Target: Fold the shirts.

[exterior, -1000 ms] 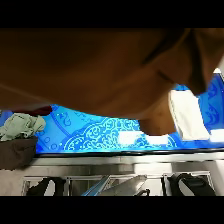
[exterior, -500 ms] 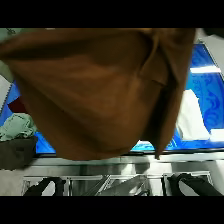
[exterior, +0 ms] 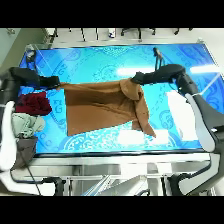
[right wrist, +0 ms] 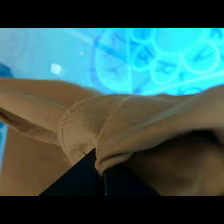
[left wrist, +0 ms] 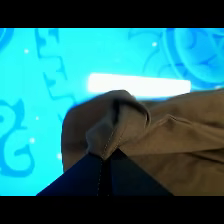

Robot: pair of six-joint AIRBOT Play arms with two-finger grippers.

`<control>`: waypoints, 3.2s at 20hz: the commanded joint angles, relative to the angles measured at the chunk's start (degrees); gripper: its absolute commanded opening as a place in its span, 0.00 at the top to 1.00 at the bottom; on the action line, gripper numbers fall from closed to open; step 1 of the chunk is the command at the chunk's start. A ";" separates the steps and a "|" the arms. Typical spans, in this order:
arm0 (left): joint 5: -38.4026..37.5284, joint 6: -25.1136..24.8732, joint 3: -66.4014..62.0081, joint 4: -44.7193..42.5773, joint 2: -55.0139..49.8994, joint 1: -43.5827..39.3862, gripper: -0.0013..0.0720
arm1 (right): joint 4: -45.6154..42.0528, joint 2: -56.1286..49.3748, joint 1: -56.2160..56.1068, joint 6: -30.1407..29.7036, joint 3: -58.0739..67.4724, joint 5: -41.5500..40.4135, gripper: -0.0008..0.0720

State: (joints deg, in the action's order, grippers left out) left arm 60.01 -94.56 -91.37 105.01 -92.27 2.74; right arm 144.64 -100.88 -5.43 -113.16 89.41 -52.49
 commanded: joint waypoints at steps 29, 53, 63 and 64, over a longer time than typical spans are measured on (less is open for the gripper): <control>9.75 -3.19 31.12 16.65 0.66 6.78 0.96 | -4.72 9.09 21.38 -2.56 -26.95 -20.28 0.31; 8.72 -5.25 6.84 23.91 35.54 11.43 0.96 | 4.17 36.17 21.55 -0.20 -9.94 -15.23 0.96; 9.27 -2.95 -22.05 17.90 53.05 31.93 0.96 | -3.34 62.71 31.12 -0.85 11.47 -7.08 0.96; 10.60 -2.56 -22.08 18.93 51.56 31.26 0.96 | -3.19 61.96 31.06 -0.70 11.43 -8.02 0.96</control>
State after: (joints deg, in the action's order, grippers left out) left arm 67.40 -98.56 -109.89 124.27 -40.14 30.94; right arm 143.52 -40.95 24.32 -113.86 98.80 -60.69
